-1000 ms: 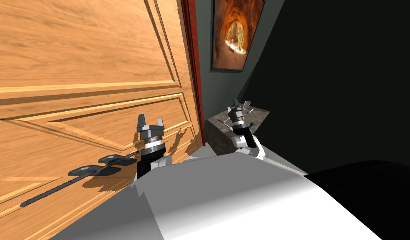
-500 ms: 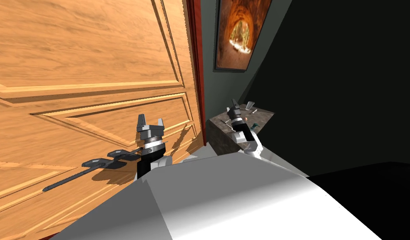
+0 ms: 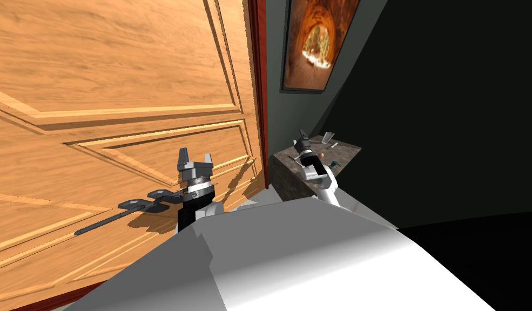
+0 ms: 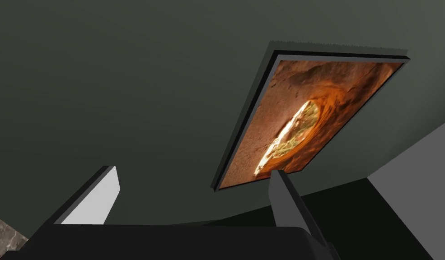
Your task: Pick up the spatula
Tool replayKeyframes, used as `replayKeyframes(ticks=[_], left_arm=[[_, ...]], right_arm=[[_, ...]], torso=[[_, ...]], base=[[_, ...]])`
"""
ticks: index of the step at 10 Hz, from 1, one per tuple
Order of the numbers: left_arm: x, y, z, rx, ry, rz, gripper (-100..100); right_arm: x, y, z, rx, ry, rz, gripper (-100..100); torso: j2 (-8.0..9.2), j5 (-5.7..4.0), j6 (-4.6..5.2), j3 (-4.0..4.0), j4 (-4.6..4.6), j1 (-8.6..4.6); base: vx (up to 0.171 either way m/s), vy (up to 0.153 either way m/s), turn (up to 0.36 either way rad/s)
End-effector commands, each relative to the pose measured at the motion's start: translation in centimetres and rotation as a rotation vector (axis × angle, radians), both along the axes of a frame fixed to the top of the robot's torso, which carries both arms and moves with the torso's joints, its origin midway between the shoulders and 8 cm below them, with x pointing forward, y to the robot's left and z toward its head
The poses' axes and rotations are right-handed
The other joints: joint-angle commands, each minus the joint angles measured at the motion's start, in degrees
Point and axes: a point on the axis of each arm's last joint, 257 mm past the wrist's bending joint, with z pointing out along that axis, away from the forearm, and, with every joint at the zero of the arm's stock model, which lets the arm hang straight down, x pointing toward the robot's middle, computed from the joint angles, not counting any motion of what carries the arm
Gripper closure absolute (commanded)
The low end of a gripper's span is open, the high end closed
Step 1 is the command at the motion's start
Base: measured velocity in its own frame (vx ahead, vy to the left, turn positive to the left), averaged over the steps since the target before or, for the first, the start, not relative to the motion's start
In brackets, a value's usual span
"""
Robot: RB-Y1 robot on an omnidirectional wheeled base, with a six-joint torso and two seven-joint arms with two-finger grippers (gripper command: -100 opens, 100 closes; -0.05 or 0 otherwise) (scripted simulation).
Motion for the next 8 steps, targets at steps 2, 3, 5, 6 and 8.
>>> replayKeyframes(ticks=[2, 3, 5, 6, 8], left_arm=[[0.0, 0.0, 0.0, 0.0, 0.0, 0.0, 0], [0.0, 0.0, 0.0, 0.0, 0.0, 0.0, 0], [0.0, 0.0, 0.0, 0.0, 0.0, 0.0, 0], [0.0, 0.0, 0.0, 0.0, 0.0, 0.0, 0], [0.0, 0.0, 0.0, 0.0, 0.0, 0.0, 0]], right_arm=[[1.6, -1.3, -1.2, 0.039, 0.063, -0.009, -100], [1.7, -1.4, -1.7, 0.041, 0.08, -0.012, -100], [3.2, -2.4, -2.9, 0.079, 0.138, -0.022, -100], [4.5, -3.4, -3.4, 0.116, 0.167, -0.026, -100], [5.7, -4.4, -4.3, 0.159, 0.217, -0.034, -100]], torso=[[0.0, 0.0, -0.01, 0.0, 0.0, 0.0], [0.0, 0.0, 0.01, 0.0, 0.0, 0.0], [-0.01, 0.0, -0.02, 0.0, 0.0, 0.01], [0.0, 0.0, 0.01, 0.0, 0.0, 0.01], [0.0, 0.0, 0.01, 0.0, 0.0, 0.02]], base=[[-0.004, 0.001, 0.069], [0.0, 0.0, 0.0], [-0.003, 0.002, 0.071], [-0.003, 0.004, 0.062], [-0.002, 0.004, 0.056]])
